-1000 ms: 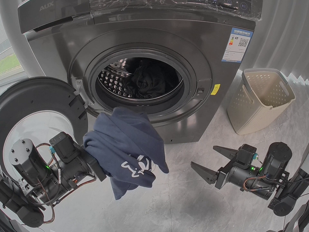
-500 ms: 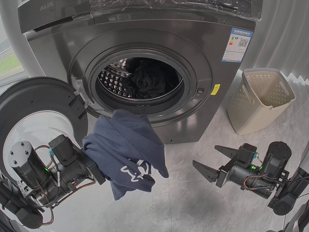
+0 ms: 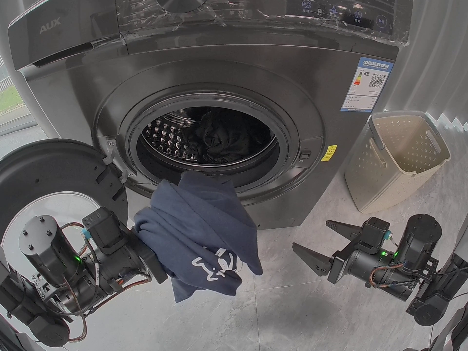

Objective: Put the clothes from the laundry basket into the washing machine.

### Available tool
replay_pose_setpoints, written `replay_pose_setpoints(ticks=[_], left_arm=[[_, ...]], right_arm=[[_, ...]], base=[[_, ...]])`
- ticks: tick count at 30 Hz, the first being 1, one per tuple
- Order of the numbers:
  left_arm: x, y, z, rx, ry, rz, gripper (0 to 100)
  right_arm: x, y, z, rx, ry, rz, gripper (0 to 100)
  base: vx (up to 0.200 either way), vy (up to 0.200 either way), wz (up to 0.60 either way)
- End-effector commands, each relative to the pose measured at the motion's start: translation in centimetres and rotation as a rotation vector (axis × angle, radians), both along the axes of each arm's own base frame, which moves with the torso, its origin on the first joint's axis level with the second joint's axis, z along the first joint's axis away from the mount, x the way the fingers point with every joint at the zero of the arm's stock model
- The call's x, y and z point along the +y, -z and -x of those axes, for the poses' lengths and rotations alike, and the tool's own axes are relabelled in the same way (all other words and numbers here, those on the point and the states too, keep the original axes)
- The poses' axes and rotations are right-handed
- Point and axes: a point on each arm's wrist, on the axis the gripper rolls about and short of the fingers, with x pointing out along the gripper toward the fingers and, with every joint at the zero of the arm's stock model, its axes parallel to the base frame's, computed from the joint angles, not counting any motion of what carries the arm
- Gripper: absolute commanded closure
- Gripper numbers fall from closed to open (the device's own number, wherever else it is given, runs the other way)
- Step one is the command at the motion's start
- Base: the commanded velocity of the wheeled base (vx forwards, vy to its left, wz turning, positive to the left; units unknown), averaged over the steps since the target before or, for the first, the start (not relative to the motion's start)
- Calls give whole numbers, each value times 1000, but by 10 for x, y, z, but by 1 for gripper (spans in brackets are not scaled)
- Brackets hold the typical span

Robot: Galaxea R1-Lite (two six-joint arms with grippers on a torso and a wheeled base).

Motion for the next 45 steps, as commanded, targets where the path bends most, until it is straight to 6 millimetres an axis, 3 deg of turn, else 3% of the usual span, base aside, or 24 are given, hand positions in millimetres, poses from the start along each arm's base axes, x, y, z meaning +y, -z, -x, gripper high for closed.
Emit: replay_pose_setpoints(ticks=[1,14,29,38,43,45], left_arm=[[0,2,0,8,0,-6,100],[-3,10,-3,9,-4,-57,100],[-7,10,-2,9,11,-61,100],[-20,10,0,14,64,-47,100],[-42,18,-24,19,69,-45,100],[-58,29,-44,25,66,-59,100]], right_arm=[[1,0,1,0,-4,0,0],[1,1,1,3,-5,2,0],[2,2,3,6,1,5,0],[8,4,17,24,-56,19,0],[14,3,24,23,-89,15,0],[14,7,31,49,-108,21,0]], base=[[0,200,0],[0,15,0],[160,0,0],[0,0,0],[0,0,0],[0,0,0]])
